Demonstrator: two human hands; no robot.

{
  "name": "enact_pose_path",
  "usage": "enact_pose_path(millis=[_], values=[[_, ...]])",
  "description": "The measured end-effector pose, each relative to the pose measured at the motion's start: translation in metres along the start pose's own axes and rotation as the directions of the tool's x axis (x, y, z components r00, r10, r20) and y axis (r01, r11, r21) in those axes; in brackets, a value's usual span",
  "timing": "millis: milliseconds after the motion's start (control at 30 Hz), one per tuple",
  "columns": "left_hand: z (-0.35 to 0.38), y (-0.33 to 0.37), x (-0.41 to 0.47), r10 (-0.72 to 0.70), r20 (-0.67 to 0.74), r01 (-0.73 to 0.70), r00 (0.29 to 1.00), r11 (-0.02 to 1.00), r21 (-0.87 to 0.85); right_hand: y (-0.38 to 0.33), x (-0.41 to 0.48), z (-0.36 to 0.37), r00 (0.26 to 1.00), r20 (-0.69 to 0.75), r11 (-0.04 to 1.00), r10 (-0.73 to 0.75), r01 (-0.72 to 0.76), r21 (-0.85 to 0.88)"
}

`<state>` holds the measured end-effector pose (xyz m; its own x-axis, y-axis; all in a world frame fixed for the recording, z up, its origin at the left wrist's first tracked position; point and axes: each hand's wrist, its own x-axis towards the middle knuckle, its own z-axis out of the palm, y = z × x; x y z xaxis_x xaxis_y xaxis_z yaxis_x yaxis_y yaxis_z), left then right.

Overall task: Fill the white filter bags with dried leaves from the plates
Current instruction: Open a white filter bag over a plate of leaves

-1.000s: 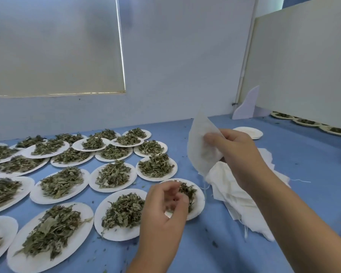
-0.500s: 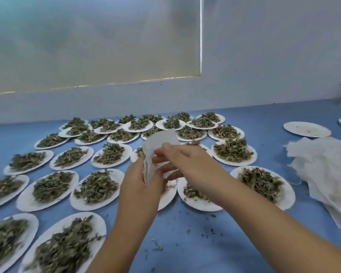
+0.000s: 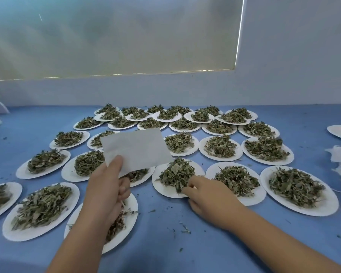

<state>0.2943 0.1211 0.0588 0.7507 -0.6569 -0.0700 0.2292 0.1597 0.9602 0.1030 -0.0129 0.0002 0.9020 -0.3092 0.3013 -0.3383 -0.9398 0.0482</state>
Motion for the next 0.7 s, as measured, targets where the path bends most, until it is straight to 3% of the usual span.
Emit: enact_pose_path(millis=[233, 700], values=[[-0.005, 0.007, 0.001, 0.047, 0.049, -0.046, 0.998, 0.999, -0.018, 0.002, 0.004, 0.011, 0.999, 0.002, 0.995, -0.041, 0.041, -0.086], [-0.006, 0.022, 0.001, 0.057, 0.153, -0.057, 0.987, 0.998, -0.004, -0.001, -0.07, -0.013, 0.98, -0.09, 0.979, -0.175, 0.183, 0.088]])
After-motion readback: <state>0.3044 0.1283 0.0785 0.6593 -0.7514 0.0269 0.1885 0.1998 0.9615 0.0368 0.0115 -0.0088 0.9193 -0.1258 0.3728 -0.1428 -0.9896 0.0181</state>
